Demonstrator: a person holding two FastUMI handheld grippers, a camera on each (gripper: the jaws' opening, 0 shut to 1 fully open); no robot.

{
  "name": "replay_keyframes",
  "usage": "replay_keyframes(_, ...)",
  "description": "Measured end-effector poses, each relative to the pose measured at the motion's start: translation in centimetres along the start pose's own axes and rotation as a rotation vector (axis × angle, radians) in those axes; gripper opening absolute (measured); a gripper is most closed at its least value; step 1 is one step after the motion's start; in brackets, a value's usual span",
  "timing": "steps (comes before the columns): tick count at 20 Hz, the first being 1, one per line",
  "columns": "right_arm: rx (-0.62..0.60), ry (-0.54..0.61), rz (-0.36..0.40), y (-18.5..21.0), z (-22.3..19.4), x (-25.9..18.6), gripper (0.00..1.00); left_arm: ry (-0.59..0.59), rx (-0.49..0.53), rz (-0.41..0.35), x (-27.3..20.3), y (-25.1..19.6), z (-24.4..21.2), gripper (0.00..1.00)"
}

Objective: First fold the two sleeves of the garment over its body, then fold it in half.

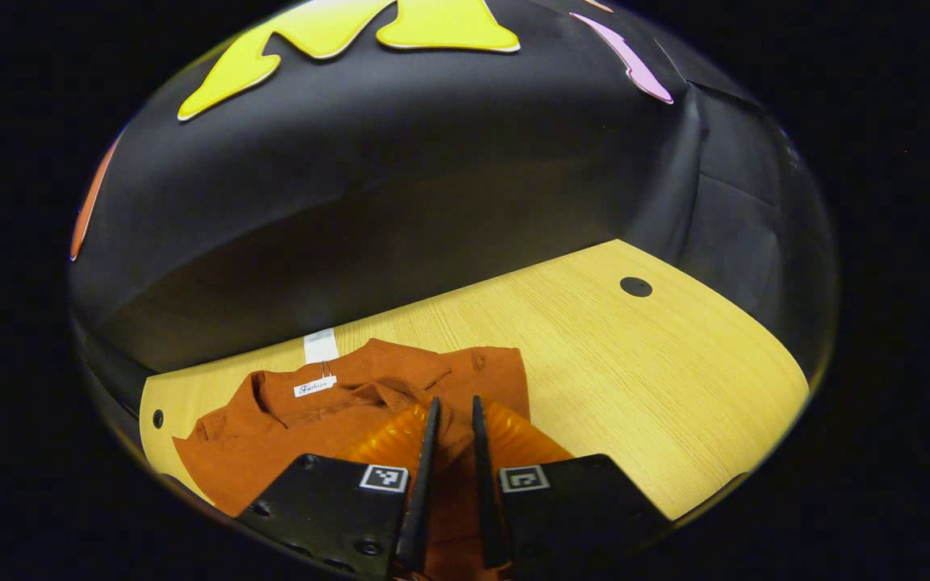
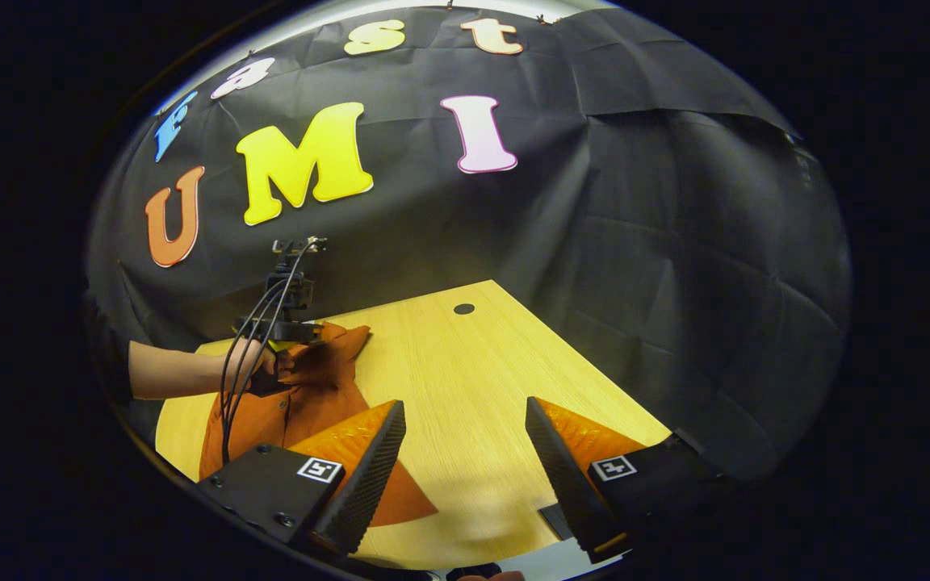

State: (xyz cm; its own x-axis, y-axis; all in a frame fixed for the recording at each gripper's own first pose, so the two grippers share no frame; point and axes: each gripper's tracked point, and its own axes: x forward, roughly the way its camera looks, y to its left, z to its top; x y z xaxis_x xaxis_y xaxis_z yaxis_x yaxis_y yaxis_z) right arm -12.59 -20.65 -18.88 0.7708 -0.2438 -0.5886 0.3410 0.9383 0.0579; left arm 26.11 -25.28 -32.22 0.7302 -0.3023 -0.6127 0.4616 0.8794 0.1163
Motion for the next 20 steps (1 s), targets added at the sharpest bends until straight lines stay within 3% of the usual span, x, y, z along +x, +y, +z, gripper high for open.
replay_keyframes(4,-0.009,-0.007,0.022,0.9,0.4,0.4,0.94,-0.034,0.000,-0.015,-1.6,-0.7,0.1,0.95)
replay_keyframes(8,-0.029,-0.009,0.062,2.7,0.5,0.9,0.96,-0.124,-0.079,0.028,-6.2,1.2,1.3,0.98)
replay_keyframes(13,-0.104,-0.040,0.155,6.9,1.3,2.1,0.95,-0.266,-0.132,0.099,-15.5,5.9,2.8,0.98)
replay_keyframes(20,-0.234,-0.072,0.311,13.1,2.1,3.1,0.95,-0.373,-0.186,0.215,-28.9,13.0,-0.6,0.97)
